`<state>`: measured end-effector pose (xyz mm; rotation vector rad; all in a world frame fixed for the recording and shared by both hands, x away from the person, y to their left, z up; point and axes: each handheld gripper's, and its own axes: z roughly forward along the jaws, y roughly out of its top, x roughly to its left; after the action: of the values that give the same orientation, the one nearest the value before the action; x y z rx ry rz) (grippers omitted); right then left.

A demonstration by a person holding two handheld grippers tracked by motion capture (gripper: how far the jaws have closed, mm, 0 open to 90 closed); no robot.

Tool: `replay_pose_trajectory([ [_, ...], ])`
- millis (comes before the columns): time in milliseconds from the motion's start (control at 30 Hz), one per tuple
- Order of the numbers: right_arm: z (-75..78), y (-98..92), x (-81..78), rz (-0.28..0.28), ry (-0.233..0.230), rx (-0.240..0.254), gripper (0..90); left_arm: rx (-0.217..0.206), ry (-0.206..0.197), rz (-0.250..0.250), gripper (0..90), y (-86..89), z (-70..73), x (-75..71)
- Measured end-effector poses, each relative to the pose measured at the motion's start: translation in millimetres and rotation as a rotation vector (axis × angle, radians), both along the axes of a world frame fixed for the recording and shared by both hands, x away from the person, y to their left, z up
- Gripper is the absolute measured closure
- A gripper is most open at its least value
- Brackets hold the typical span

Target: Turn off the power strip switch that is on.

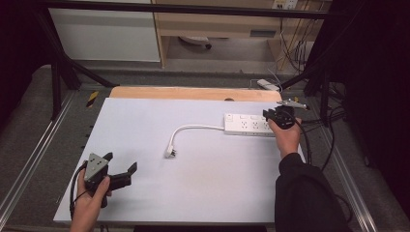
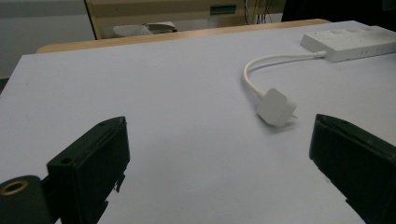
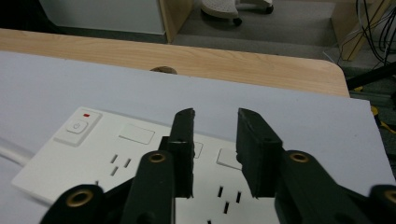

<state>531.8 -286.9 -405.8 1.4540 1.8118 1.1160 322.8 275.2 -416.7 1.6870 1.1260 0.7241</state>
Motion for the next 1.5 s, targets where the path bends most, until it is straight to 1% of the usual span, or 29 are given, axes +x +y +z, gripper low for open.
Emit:
replay_pose_trajectory([
  [100, 5.2, 0.8, -3.9, 0.014, 0.003, 0.013, 61.1, -0.001, 0.000, 0.003, 4.9, -0.5, -0.4, 0.0],
  [200, 10.7, 1.2, -8.1, 0.026, 0.007, 0.038, 55.0, 0.002, 0.001, 0.004, 4.9, -0.7, -0.7, 0.1],
  [300, 16.5, 1.2, -12.1, 0.046, 0.010, 0.038, 50.3, 0.001, -0.001, 0.006, 4.9, -0.2, -0.6, 0.2],
  [400, 21.7, 1.6, -15.4, 0.053, 0.010, 0.045, 42.3, 0.002, -0.001, 0.007, 4.9, 0.3, -0.6, 0.1],
  [433, 23.5, 1.6, -16.5, 0.053, 0.013, 0.049, 38.4, 0.001, -0.001, 0.008, 4.9, 0.4, -0.7, 0.0],
  [500, 26.3, 1.7, -18.7, 0.052, 0.018, 0.061, 33.2, 0.000, 0.001, 0.012, 4.9, 0.6, -0.9, -0.3],
  [600, 29.8, 2.0, -22.4, 0.057, 0.018, 0.056, 25.9, 0.002, 0.000, 0.015, 4.9, 1.2, -0.8, -0.6],
  [767, 33.6, 0.4, -26.3, 0.047, 0.005, 0.055, 13.6, 0.003, 0.000, 0.016, 4.9, 1.7, -0.8, -0.9],
  [800, 34.1, 0.0, -26.9, 0.047, 0.009, 0.058, 12.3, 0.003, 0.000, 0.016, 4.9, 1.7, -0.8, -0.9],
  [900, 35.6, -1.3, -28.7, 0.047, 0.003, 0.058, 8.6, 0.004, 0.002, 0.017, 4.8, 2.2, -0.9, -1.3],
  [967, 37.7, -2.4, -30.2, 0.046, 0.001, 0.070, 7.7, 0.002, 0.001, 0.019, 4.9, 2.5, -0.9, -1.3],
  [1133, 42.9, -4.1, -34.9, 0.049, -0.015, 0.074, 4.5, 0.001, 0.002, 0.020, 4.9, 2.4, -1.1, -1.8],
  [1233, 46.2, -5.0, -38.7, 0.063, -0.028, 0.084, 2.7, -0.001, 0.006, 0.018, 4.9, 2.2, -1.4, -2.7],
  [1400, 51.8, -8.1, -49.2, 0.091, -0.066, 0.113, 2.5, 0.005, 0.006, 0.015, 4.9, 2.0, -1.7, -4.0],
  [1500, 53.9, -9.3, -56.3, 0.106, -0.083, 0.104, 3.6, 0.004, 0.007, 0.018, 4.9, 2.3, -1.9, -4.7],
])
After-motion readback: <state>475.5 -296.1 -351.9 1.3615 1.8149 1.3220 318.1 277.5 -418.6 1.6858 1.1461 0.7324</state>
